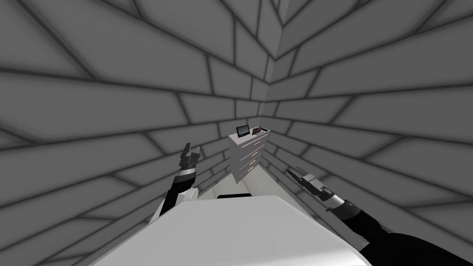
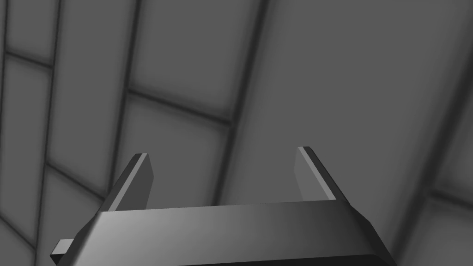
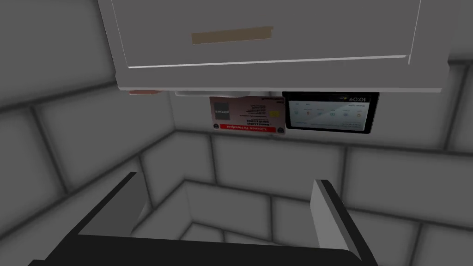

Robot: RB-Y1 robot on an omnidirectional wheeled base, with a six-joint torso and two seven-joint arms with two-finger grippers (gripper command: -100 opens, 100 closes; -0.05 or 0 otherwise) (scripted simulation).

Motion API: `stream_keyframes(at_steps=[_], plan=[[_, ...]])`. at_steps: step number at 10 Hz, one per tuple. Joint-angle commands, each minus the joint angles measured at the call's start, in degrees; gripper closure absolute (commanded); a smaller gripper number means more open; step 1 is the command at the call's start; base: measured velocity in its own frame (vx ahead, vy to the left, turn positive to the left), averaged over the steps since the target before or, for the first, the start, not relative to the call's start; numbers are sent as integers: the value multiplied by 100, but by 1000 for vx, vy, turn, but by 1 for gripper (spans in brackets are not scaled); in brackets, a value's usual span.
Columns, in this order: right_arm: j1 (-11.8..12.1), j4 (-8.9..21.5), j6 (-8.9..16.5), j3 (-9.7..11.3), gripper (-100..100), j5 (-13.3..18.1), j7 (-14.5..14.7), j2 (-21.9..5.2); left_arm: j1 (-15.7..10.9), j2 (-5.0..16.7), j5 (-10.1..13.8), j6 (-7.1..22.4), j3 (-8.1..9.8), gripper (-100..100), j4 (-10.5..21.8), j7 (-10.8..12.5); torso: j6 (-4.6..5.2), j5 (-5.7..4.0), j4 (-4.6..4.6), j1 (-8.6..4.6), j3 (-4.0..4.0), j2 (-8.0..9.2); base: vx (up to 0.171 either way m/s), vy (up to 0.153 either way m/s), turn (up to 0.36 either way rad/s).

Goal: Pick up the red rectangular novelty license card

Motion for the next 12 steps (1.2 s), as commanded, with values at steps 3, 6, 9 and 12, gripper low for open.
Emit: stream_keyframes(at_steps=[3,6,9,12], plan=[[399,598,-444,-566,-100,552,465,-611,0,0,0,0,0,0,0,0,-1,0,0,1,-1,-2,-27,66,144],[582,953,-649,-896,-100,884,660,-1124,-1,0,0,0,0,0,0,0,-4,1,-1,5,-3,-5,-19,60,120],[943,1507,-1050,-1431,-100,1375,1026,-1677,0,0,0,0,0,0,0,0,-1,-1,-2,-2,-6,-10,-5,57,154],[1119,1770,-1248,-1756,-100,1711,1194,-2092,1,1,0,0,1,0,0,0,0,-4,-2,-12,-7,-13,3,33,100]])
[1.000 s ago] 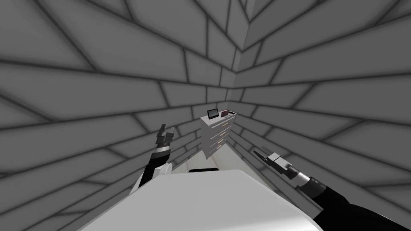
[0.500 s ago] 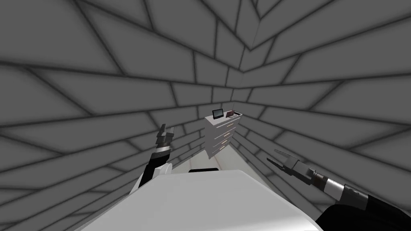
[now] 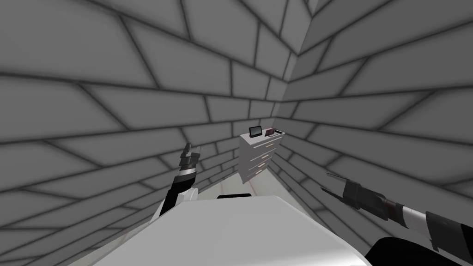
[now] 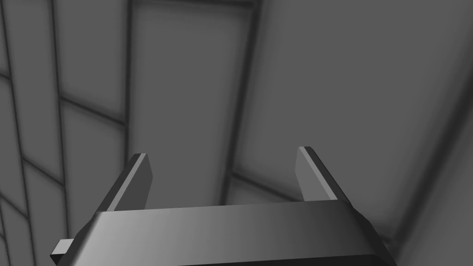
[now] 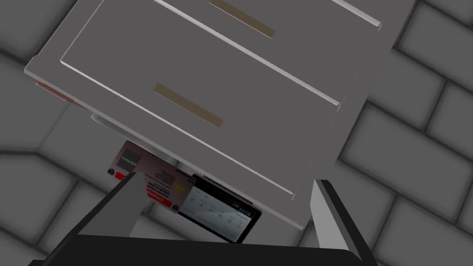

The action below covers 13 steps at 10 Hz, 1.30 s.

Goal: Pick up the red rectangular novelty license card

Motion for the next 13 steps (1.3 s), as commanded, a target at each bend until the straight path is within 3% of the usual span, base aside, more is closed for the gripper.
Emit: stream_keyframes(at_steps=[1,2,3,4,6,7,8,9,11,12,13], plan=[[60,270,-124,-135,-100,142,93,-286,0,0,0,0,0,0,0,0,0,0,0,0,0,0,6,34,120],[232,417,-319,-367,-100,394,251,-454,1,0,0,0,1,0,0,0,5,0,0,-1,-1,-1,7,47,209],[232,592,-319,-416,-100,425,251,-647,0,0,0,0,0,0,0,0,1,1,-1,3,-1,-2,12,34,96],[399,811,-512,-629,-100,658,397,-832,1,0,0,0,1,0,0,0,6,0,0,0,-2,-3,22,34,205],[399,915,-512,-691,-100,706,397,-1062,1,0,0,0,1,0,0,0,5,-1,-1,-3,-4,-7,15,17,45],[562,1183,-703,-941,-100,981,532,-1287,1,0,0,0,1,0,0,0,8,-2,0,-7,-1,-2,19,26,206],[562,1237,-703,-961,-100,985,532,-1427,0,0,0,0,0,0,0,0,1,0,-1,-3,-3,-5,19,17,127],[720,1422,-891,-1222,-100,1233,656,-1611,1,0,0,0,1,0,0,0,5,-2,-1,-5,-4,-7,27,20,239],[720,1557,-891,-1224,-100,1261,656,-1795,2,1,0,0,1,0,0,0,7,-2,-2,-7,-6,-10,25,7,33],[871,1838,-1079,-1480,-100,1528,767,-2041,2,1,0,0,1,0,0,0,9,-4,0,-9,-3,-5,31,15,214],[871,1873,-1079,-1480,-100,1532,767,-2152,1,0,0,0,1,0,0,0,0,-2,-2,-7,-6,-10,32,5,137]])
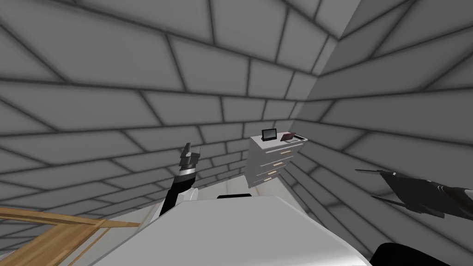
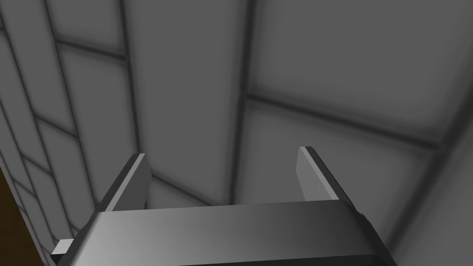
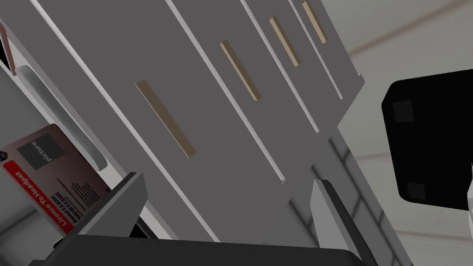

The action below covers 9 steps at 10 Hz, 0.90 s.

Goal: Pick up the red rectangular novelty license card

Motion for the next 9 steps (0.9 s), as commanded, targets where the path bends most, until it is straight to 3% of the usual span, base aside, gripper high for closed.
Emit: stream_keyframes(at_steps=[1,2,3,4,5,6,7,8,9], plan=[[197,286,-210,-286,-100,286,94,-286,0,0,0,0,0,0,0,0,0,0,0,0,0,0,42,4,175],[197,327,-210,-313,-100,310,94,-425,0,0,0,0,0,0,0,0,-4,1,-1,-1,-2,-4,34,-1,138],[336,622,-397,-510,-100,537,182,-652,0,0,0,0,0,0,0,0,-1,0,-1,-1,-2,-2,43,6,225],[336,629,-397,-551,-100,569,182,-765,0,0,0,0,0,0,0,0,-4,1,-2,0,-4,-6,38,-7,126],[468,921,-584,-779,-100,798,259,-991,0,0,0,0,0,0,0,0,1,0,-1,-2,-2,-4,52,-14,246],[468,922,-584,-779,-100,819,259,-1094,0,0,0,0,0,0,0,0,-5,-1,-3,-4,-6,-9,43,-20,92],[593,1172,-771,-995,-100,1059,325,-1301,1,0,0,0,1,0,0,0,3,-2,-1,-6,-4,-6,50,-12,197],[593,1205,-771,-995,-100,1060,325,-1410,0,0,0,0,0,0,0,0,-4,-1,-3,-5,-6,-10,41,-19,114],[710,1476,-959,-1198,-100,1287,380,-1632,1,0,0,0,0,0,0,0,3,-3,-1,-6,-3,-6,47,-22,182]])
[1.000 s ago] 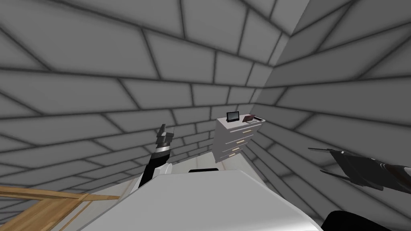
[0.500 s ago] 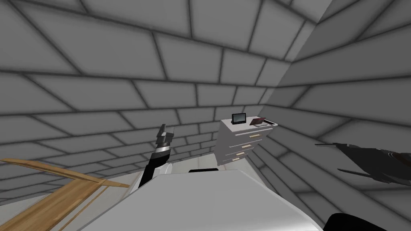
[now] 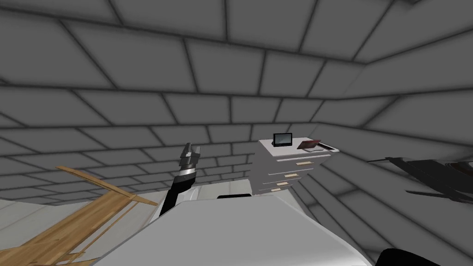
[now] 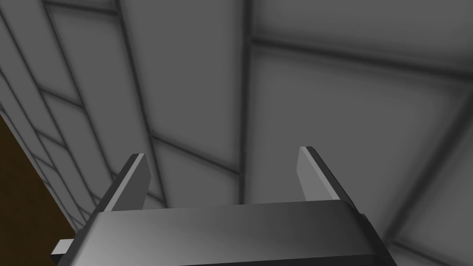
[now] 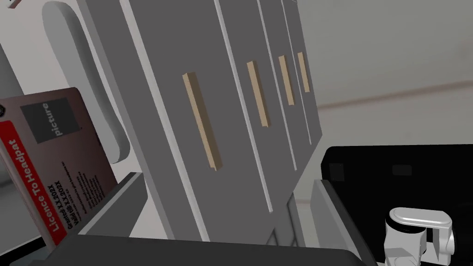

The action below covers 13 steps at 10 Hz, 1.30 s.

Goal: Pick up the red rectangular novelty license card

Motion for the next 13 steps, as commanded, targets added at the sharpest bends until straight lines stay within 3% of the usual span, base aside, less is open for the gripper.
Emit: stream_keyframes(at_steps=[1,2,3,5,6,9,10,12,13], plan=[[97,25,-98,-167,-100,159,-26,-150,0,0,0,0,0,0,0,0,0,0,0,0,0,0,42,-27,110],[206,282,-286,-358,-100,377,19,-373,1,0,0,0,0,0,0,0,6,-2,2,-1,2,3,34,-34,157],[206,282,-286,-358,-100,377,19,-435,0,0,0,0,0,0,0,0,2,-1,1,-3,3,5,33,-34,115],[396,737,-650,-690,-100,731,82,-844,0,0,0,0,0,0,0,0,1,-2,0,-7,1,2,59,-52,238],[396,751,-664,-697,-100,771,82,-954,0,0,0,0,0,0,0,0,1,-3,-2,-11,-6,-10,66,-51,109],[614,1320,-1186,-1092,-100,1246,121,-1533,0,0,0,0,0,0,0,0,0,-4,-3,-12,-5,-8,58,-62,224],[614,1320,-1242,-1092,-100,1246,121,-1577,1,1,0,0,1,0,0,0,3,-5,-2,-14,-6,-11,46,-59,43],[713,1593,-1598,-1276,-100,1473,123,-1876,1,0,0,0,1,0,0,0,7,-4,2,-5,2,3,35,-48,131],[713,1593,-1652,-1276,-100,1473,123,-1876,1,0,0,0,1,0,0,0,7,-3,1,-5,2,2,24,-41,66]])
